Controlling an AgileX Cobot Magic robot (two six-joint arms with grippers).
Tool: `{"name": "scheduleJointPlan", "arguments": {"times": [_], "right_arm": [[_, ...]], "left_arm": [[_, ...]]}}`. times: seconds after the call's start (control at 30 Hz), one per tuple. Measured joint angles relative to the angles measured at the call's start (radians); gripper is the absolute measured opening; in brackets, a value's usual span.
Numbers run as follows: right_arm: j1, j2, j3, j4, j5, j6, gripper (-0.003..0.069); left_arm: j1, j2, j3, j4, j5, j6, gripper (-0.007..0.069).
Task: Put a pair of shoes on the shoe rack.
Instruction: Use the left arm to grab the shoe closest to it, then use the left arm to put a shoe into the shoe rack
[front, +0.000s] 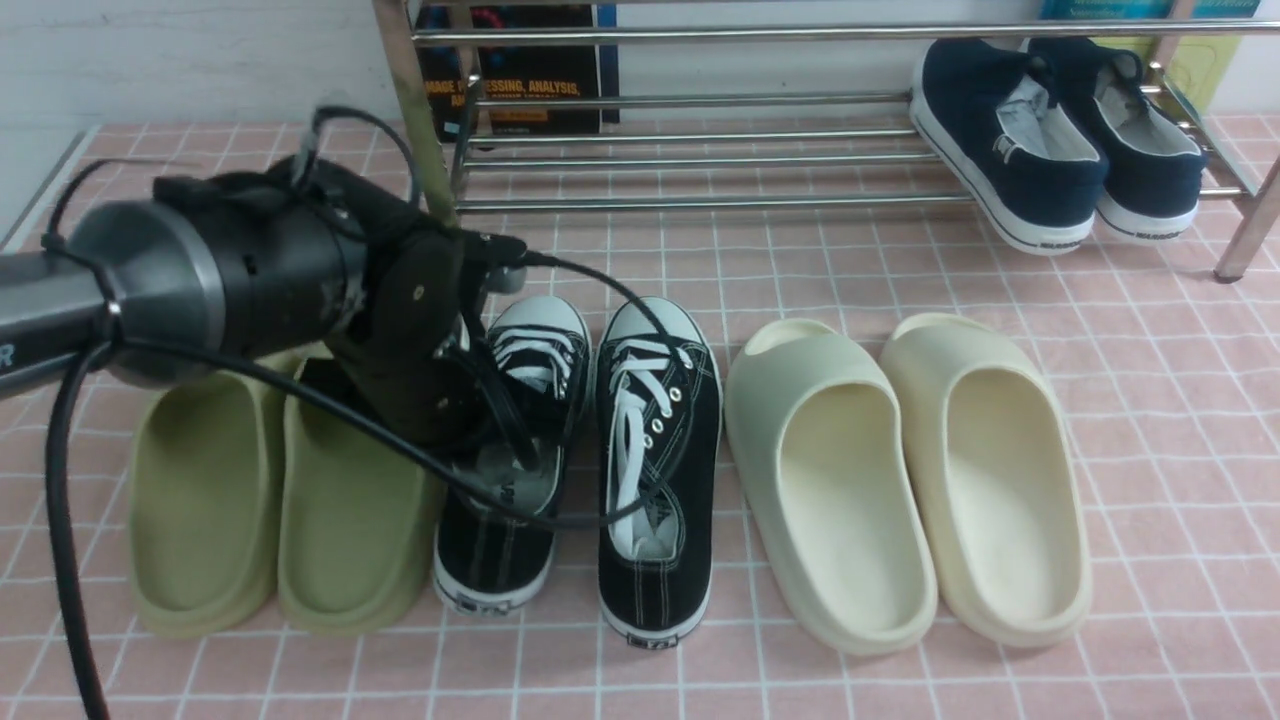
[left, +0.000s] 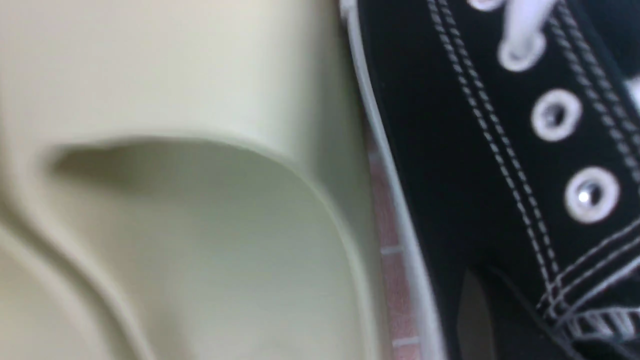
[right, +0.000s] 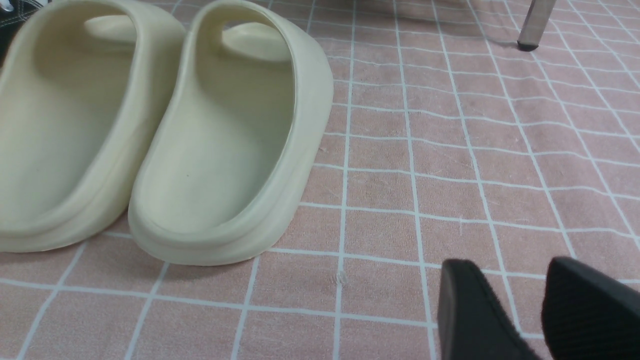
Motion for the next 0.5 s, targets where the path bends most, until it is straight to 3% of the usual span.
{"name": "scheduleJointPlan", "arguments": {"times": [0.1,0.5], "right_arm": [[0.000,0.000,0.000,0.000,0.000,0.000,0.0237],[0.000,0.000,0.000,0.000,0.000,0.000,0.0239]], "left_arm": [[0.000,-0.004,-0.096,0.015,0.051,0.000,0.0012],[0.000,0.173,-0.434,0.098,0.020,-0.014,0.0015]]}}
